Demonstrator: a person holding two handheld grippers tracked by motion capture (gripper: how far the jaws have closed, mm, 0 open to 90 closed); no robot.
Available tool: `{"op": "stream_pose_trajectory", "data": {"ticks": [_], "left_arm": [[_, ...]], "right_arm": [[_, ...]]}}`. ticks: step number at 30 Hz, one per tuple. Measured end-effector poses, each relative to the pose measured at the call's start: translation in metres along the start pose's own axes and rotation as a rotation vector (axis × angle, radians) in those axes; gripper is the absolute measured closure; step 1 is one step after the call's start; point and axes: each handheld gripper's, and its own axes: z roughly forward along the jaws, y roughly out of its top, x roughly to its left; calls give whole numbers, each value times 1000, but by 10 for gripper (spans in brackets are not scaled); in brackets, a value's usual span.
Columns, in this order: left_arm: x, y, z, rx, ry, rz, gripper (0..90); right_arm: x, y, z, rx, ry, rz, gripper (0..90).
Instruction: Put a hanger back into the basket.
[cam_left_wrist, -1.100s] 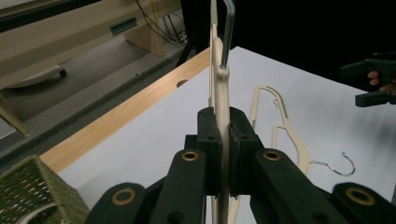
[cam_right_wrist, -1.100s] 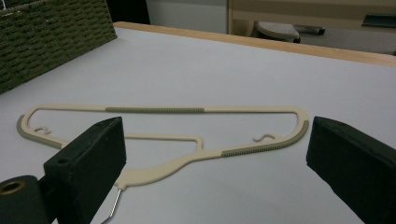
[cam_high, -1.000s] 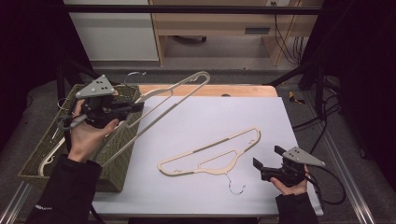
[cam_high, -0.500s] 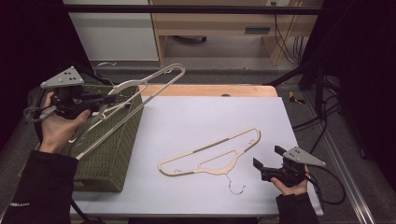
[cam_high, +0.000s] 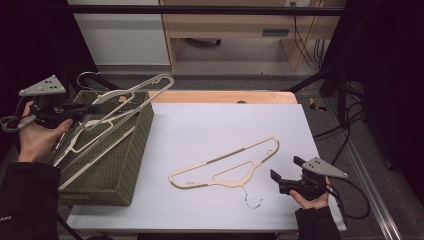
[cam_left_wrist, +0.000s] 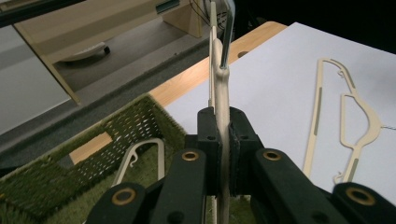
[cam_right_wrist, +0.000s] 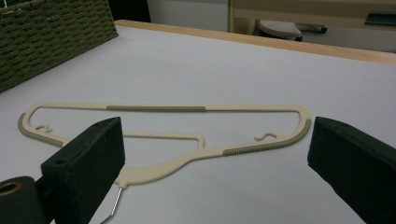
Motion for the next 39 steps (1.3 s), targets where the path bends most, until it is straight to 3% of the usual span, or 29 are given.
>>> {"op": "stream_pose_trajectory", "data": {"ticks": [7, 13, 17, 21, 32, 39], "left_arm": [[20, -19, -1, 40, 26, -16, 854], [33, -32, -1, 27, 42, -50, 854], [39, -39, -1, 52, 54, -46, 853], [46, -47, -6, 47, 69, -69, 853], [54, -64, -10, 90, 98, -114, 854], [53, -71, 5, 154, 91, -132, 854]], "right_arm": [[1, 0, 1, 6, 1, 2, 44], [0, -1, 1, 6, -2, 0, 43], [0, -1, 1, 7, -2, -2, 43], [0, -1, 1, 6, 0, -1, 43], [0, -1, 2, 8, 0, -2, 43], [1, -1, 1, 9, 3, 0, 43]]}}
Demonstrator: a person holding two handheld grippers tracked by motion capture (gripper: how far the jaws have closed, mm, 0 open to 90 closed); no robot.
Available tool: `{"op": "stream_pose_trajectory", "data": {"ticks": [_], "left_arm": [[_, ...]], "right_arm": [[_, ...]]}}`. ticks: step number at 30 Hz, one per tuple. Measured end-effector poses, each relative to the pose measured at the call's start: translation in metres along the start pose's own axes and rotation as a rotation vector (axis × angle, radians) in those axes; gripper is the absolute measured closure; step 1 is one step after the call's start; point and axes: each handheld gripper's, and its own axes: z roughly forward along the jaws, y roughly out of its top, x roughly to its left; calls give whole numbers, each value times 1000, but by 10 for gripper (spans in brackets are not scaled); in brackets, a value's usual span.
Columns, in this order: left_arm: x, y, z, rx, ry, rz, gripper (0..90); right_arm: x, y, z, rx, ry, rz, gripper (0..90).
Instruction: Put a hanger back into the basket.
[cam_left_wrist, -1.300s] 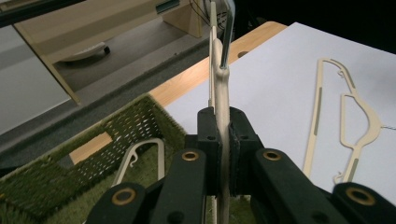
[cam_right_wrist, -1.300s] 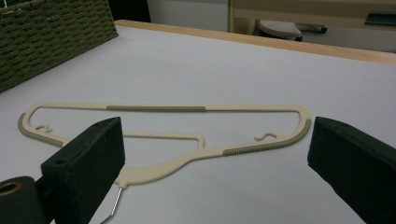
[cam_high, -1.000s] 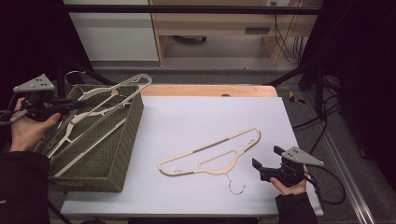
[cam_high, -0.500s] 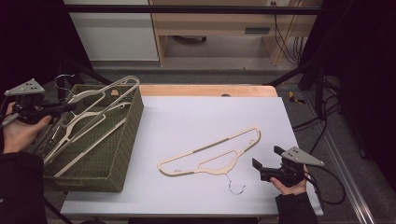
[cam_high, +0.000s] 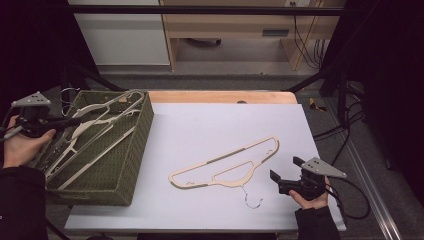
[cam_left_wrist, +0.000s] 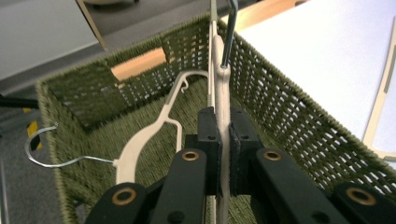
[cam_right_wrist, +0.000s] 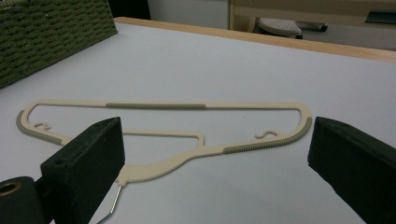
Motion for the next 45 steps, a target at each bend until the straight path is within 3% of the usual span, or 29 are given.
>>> {"op": "stream_pose_trajectory", "data": {"ticks": [8, 14, 17, 19, 23, 28, 32, 34, 39, 45], "left_arm": [[-3, -12, 28, 81, -35, -47, 851], [-3, -17, 42, 110, -42, -87, 842], [0, -20, 42, 96, -29, -116, 836], [4, -22, 41, 85, -8, -135, 830], [7, -25, 44, 65, 80, -188, 792], [15, -30, 48, 113, 189, -209, 763], [20, -34, 51, 127, 229, -259, 742], [23, -36, 53, 154, 256, -264, 738], [27, -45, 56, 205, 307, -320, 748], [30, -51, 56, 233, 339, -369, 748]], "right_arm": [[0, 0, 0, 2, 1, -2, 43], [0, 0, 0, 1, -1, 4, 43], [0, 0, 0, 1, -2, 3, 43], [0, 0, 0, 1, 1, 5, 44], [0, 0, 0, 2, 2, 4, 44], [0, 0, 1, 9, 0, 2, 44], [0, 0, 1, 8, 1, -2, 43], [0, 0, 1, 7, 2, -2, 44], [0, 0, 1, 8, 2, -2, 44], [1, 0, 2, 8, 1, -1, 44]]}}
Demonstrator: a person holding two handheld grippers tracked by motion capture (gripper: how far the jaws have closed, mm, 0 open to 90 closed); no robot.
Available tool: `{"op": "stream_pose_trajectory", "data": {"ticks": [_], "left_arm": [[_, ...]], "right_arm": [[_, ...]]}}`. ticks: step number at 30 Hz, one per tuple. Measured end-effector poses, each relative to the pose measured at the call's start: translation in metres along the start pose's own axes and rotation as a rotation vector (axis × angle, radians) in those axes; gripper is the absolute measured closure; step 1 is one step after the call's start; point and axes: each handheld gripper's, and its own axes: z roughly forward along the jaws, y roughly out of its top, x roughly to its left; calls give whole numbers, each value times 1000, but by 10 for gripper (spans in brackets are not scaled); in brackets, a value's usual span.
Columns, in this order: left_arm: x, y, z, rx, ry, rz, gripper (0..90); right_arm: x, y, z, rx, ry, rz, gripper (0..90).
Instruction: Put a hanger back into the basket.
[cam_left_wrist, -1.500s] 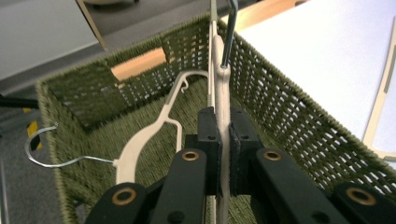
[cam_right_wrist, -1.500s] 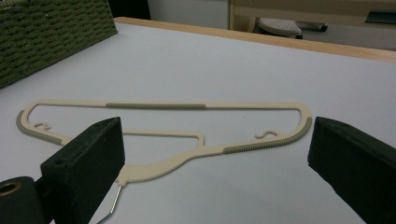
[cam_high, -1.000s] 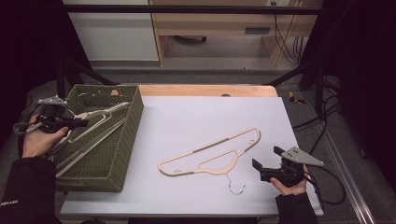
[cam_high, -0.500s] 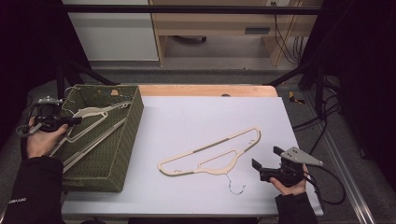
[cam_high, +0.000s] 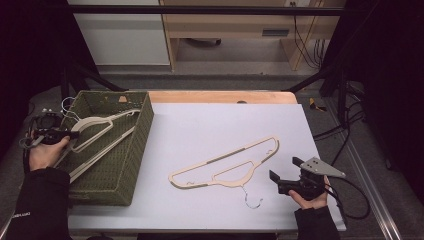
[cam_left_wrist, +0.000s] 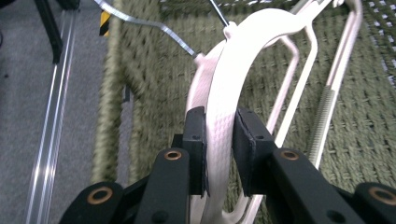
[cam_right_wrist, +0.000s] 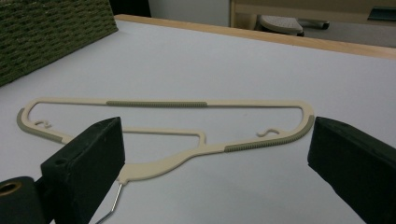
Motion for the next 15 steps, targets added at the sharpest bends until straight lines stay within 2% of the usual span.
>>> {"op": "stream_pose_trajectory", "data": {"ticks": [3, 7, 9, 11, 15], "left_arm": [[-1, -1, -2, 4, 15, -5, 732], [-3, -3, -12, -17, 23, -4, 703], [-5, -2, -19, -54, 14, -17, 685], [-7, -1, -29, -77, 8, -11, 651], [-16, 0, -49, -164, -10, 17, 600]], "right_arm": [[0, 0, 0, 0, -1, -1, 43], [-1, 0, -1, -1, -1, -1, 43], [-1, 0, -1, -3, 0, 1, 43], [-1, 0, -2, -4, 1, 1, 43], [-1, 1, -2, -9, -3, 2, 43]]}}
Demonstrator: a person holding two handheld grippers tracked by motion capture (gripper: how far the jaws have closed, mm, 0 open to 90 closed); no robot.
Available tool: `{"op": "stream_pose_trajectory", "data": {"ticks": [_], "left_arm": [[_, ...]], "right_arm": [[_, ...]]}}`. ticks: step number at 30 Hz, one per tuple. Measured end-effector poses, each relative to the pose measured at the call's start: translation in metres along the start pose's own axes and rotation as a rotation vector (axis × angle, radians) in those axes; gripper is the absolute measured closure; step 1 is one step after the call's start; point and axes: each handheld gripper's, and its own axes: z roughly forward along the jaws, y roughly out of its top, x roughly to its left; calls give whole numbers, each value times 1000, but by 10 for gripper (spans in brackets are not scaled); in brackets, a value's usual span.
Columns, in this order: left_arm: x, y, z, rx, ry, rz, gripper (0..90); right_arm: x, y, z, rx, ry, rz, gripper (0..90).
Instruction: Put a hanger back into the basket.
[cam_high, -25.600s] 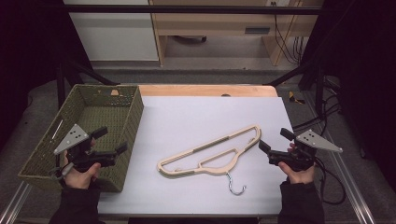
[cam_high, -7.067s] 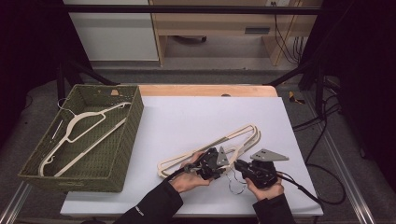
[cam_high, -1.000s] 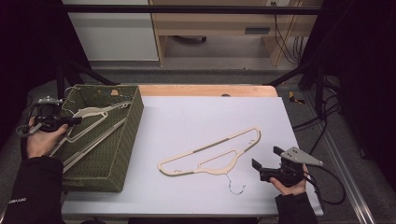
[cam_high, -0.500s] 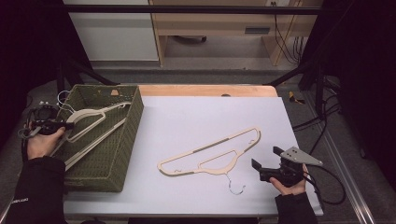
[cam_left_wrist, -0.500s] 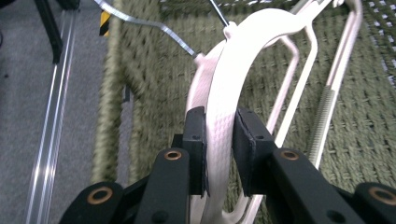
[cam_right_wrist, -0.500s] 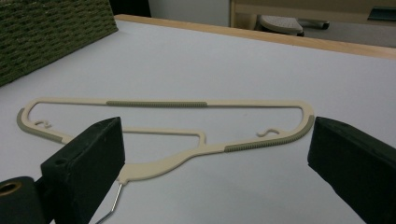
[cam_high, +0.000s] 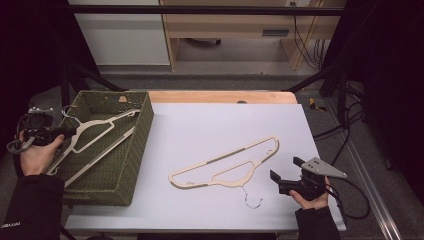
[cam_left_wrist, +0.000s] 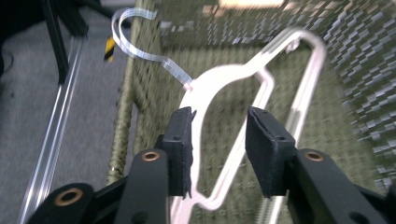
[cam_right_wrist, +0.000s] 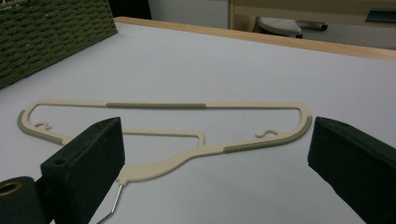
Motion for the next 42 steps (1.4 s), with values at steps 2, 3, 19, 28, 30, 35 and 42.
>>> {"op": "stream_pose_trajectory", "data": {"ticks": [2, 3, 19, 28, 30, 35, 42], "left_arm": [[-7, 1, -9, -56, -28, 1, 571], [-11, 2, -13, -84, -45, 7, 552], [-103, -3, -44, -374, -354, 142, 212], [-163, -13, -47, -424, -475, 226, 80], [-174, -17, -45, -427, -498, 240, 72], [-200, -25, -39, -411, -536, 277, 69], [-234, -39, -26, -364, -583, 333, 67]], "right_arm": [[0, 0, -1, 0, -3, 1, 43], [0, 0, -1, 0, -3, 1, 43], [1, 2, -1, -3, 2, 4, 44], [4, 2, 1, 0, 17, 15, 39], [5, 2, 1, 2, 22, 15, 38], [7, 2, 2, 0, 32, 21, 31], [12, 3, 3, 7, 44, 16, 27]]}}
